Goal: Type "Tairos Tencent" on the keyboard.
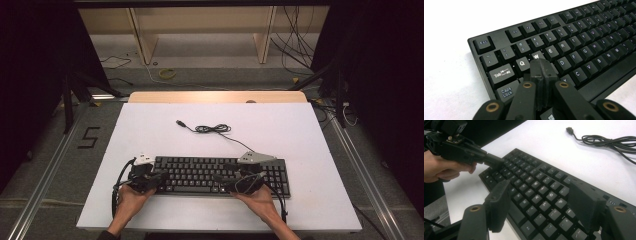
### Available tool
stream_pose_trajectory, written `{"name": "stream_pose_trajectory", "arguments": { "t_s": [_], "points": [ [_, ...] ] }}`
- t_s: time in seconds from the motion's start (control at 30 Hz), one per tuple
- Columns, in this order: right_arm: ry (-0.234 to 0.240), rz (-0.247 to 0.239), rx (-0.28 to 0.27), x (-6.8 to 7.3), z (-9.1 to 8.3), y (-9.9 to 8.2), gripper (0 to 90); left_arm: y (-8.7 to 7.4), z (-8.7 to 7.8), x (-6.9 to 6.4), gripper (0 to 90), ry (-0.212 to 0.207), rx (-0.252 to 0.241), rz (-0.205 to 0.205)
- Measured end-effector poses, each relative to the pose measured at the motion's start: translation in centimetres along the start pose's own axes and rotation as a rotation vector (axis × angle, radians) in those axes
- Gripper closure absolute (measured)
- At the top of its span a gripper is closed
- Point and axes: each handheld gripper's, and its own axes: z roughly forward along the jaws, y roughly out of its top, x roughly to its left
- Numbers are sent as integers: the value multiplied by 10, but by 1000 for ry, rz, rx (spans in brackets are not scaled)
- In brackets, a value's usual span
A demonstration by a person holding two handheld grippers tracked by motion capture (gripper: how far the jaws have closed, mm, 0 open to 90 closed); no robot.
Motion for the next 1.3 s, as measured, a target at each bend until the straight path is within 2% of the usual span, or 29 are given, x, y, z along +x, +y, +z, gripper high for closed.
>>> {"name": "stream_pose_trajectory", "arguments": {
  "t_s": [0.17, 0.33, 0.7, 0.73, 0.77, 0.8, 0.83, 1.03, 1.1, 1.2, 1.3],
  "points": [
    [0, 0, 0, 0, 0, 0, 359, -1, 2, -1, 889, 4, 10, 3],
    [-2, -3, -1, 0, 0, 0, 360, -1, 2, -4, 889, 24, 19, 23],
    [-5, -4, 0, 0, 0, 0, 361, -1, 1, -3, 888, 16, 15, 16],
    [-5, -4, 0, 0, 0, 0, 361, 1, -18, -7, 888, -44, -96, -14],
    [-5, -4, 0, 0, 0, 0, 361, 1, -18, -7, 616, -44, -96, -14],
    [-14, -19, 25, 3, 11, 5, 361, 1, -18, -7, 616, -44, -96, -14],
    [-14, -19, 25, 3, 11, 5, 515, 1, -18, -7, 616, -44, -96, -14],
    [-14, -19, 25, 3, 11, 5, 515, 1, -19, -8, 616, -49, -105, -17],
    [-10, -20, 24, 4, 13, 6, 515, 1, -19, -8, 584, -49, -105, -17],
    [-12, -19, 24, 4, 14, 7, 558, 1, -20, -9, 560, -60, -116, -16],
    [-12, -19, 34, 5, 18, 10, 620, 0, -22, -10, 485, -77, -129, -23]
  ]
}}
